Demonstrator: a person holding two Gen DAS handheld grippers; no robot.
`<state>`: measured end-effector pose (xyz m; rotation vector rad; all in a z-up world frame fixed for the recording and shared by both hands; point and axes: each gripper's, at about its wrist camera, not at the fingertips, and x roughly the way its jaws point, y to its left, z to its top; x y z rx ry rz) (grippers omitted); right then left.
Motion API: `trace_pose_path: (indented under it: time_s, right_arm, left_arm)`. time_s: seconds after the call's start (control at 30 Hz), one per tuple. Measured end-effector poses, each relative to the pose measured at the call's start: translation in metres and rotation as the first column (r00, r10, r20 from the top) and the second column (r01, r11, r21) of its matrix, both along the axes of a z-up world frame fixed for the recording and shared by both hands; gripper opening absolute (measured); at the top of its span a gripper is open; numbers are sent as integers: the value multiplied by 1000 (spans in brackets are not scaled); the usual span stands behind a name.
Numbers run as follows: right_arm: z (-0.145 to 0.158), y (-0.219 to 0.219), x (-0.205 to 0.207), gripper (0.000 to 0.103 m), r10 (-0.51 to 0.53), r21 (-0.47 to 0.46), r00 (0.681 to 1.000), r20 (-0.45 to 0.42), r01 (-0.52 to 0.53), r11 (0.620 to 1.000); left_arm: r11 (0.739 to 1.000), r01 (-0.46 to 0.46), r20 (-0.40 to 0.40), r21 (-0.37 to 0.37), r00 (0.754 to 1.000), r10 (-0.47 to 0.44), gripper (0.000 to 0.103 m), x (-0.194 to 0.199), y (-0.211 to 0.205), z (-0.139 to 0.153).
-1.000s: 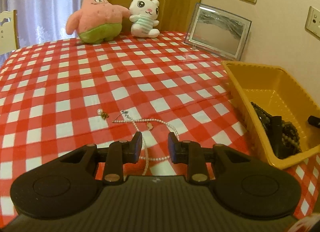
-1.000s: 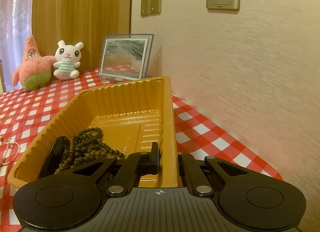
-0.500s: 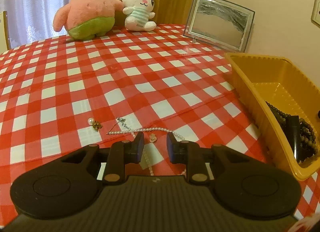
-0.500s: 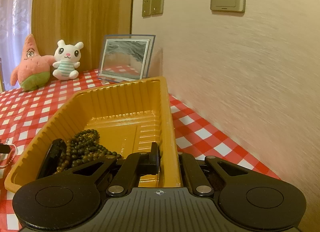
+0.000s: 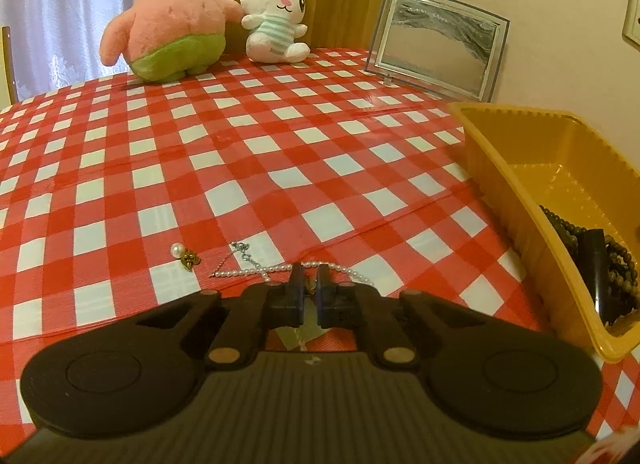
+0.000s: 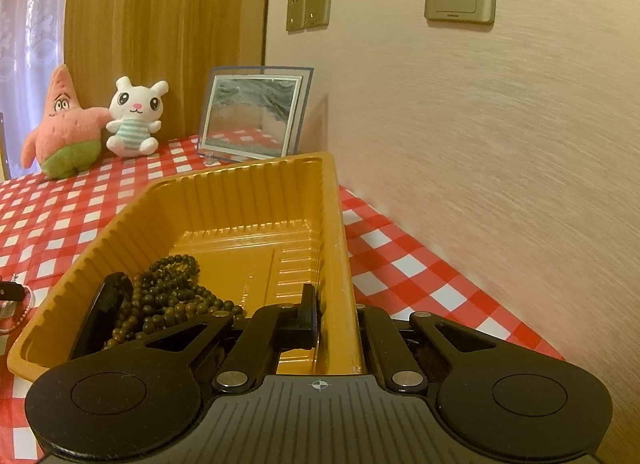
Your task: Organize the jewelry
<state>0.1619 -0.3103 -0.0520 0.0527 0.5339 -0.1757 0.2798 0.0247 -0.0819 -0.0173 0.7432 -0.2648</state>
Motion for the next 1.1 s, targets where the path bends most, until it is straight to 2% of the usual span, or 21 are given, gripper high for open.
trace_pose_path:
  time_s: [0.23, 0.47, 0.63, 0.83, 1.0, 1.1]
  right_arm:
    - [2, 3, -3, 3, 9, 0, 1000, 5, -9, 1000]
    - [8, 9, -8, 4, 18, -3, 1000, 26, -18, 1000]
    - [12, 13, -11, 4, 25, -12, 999, 41, -25, 1000]
    - [11, 12, -12, 4, 24, -3, 999, 38, -24, 1000]
    - [10, 10, -11, 4, 26, 7, 999, 34, -26, 1000]
    - [10, 9, -10, 4, 27, 12, 999, 34, -27, 1000]
  left_arm:
    - [999, 9, 42, -41, 999, -7, 4, -22, 1, 26]
    - [986, 99, 79, -134, 993, -89, 4, -50, -21, 62]
    - [949, 203, 78, -240, 979, -190, 4, -62, -53, 75]
    - [901, 311, 49, -302, 949, -312, 4, -59, -102, 76]
    - [874, 368, 28, -318, 925, -379, 4, -52, -134, 70]
    - [872, 374, 7, -315, 920, -392, 4, -46, -145, 66]
